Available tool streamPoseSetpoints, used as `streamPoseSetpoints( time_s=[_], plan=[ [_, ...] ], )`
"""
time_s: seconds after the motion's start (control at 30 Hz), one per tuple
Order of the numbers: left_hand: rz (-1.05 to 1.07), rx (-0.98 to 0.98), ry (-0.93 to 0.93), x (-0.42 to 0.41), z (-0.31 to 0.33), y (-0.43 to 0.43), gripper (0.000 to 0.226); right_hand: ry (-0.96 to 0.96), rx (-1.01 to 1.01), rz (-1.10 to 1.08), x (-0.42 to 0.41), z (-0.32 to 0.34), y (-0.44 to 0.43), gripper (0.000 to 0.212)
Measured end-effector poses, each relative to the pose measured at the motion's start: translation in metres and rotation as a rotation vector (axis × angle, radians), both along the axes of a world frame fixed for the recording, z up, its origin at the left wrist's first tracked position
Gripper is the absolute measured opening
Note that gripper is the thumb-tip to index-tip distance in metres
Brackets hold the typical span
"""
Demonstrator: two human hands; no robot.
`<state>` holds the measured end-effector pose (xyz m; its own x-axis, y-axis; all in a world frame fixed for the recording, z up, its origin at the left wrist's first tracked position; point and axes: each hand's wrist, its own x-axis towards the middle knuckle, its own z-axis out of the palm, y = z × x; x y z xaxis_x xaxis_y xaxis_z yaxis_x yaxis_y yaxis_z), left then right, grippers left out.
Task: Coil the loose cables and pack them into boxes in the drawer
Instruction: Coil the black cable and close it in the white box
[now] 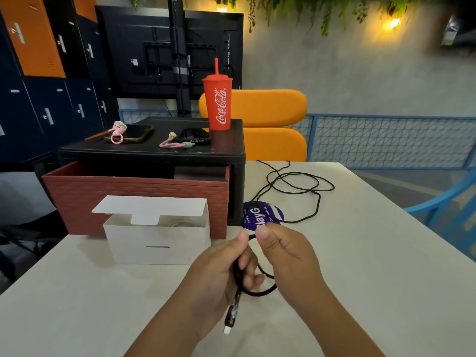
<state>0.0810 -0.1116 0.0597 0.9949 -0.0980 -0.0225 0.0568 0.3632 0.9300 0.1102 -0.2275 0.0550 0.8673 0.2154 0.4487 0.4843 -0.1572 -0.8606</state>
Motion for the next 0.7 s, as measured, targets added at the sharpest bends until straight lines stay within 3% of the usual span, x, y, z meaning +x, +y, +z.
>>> streamPoseSetpoints(
  time_s=[0.23, 0.53, 0.7],
  plan=[
    [0.131, 0.175, -0.018, 0.000, -0.003, -0.003, 0.038, -0.136, -0.171, -0.143, 0.002, 0.001, -0.004, 0.026],
    [0.233, -0.176, -0.004, -0.008, 0.004, -0.008, 0.034, 0.065, 0.042, -0.056, 0.001, 0.000, 0.003, 0.037],
    [0.255, 0.093, -0.130, -0.004, -0.003, -0.007, 0.037, 0.168, 0.187, -0.070, 0.001, 0.000, 0.004, 0.044]
  ],
)
